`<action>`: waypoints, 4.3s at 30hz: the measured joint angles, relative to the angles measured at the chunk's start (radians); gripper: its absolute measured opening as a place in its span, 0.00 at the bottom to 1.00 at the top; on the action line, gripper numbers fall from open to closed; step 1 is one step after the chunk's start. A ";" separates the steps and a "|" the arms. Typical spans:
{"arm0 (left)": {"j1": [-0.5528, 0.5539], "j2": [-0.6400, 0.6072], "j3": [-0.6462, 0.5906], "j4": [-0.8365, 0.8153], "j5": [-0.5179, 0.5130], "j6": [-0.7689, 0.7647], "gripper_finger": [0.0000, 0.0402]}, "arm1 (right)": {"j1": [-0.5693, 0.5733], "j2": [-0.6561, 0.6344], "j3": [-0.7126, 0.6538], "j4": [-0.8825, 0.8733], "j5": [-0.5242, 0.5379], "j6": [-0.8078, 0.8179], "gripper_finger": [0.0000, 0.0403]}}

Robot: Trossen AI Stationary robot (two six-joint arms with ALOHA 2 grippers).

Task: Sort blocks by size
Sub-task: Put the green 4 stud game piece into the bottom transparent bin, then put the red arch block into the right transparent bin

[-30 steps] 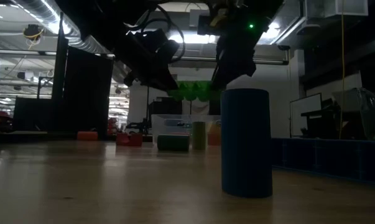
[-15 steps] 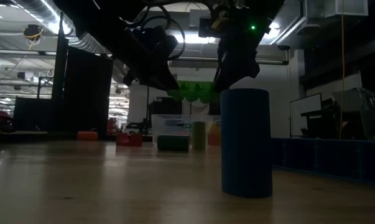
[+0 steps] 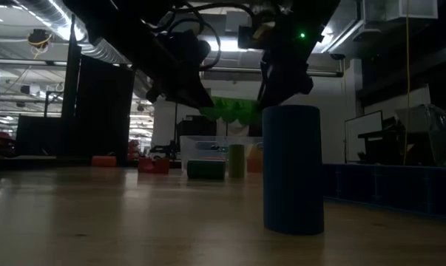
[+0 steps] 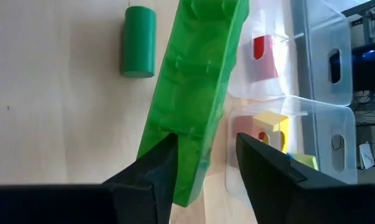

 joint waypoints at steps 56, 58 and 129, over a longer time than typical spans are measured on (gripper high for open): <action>-0.025 -0.002 0.000 -0.030 -0.005 0.275 0.42 | 0.202 -0.017 0.289 -0.822 -0.713 0.546 0.05; -0.024 -0.002 0.000 -0.036 -0.005 0.275 0.42 | 0.246 -0.021 0.282 -0.821 -0.721 0.586 0.04; 0.327 0.007 -0.001 -0.446 0.167 0.068 0.42 | 0.774 -0.125 -0.082 -0.793 -0.753 1.497 0.38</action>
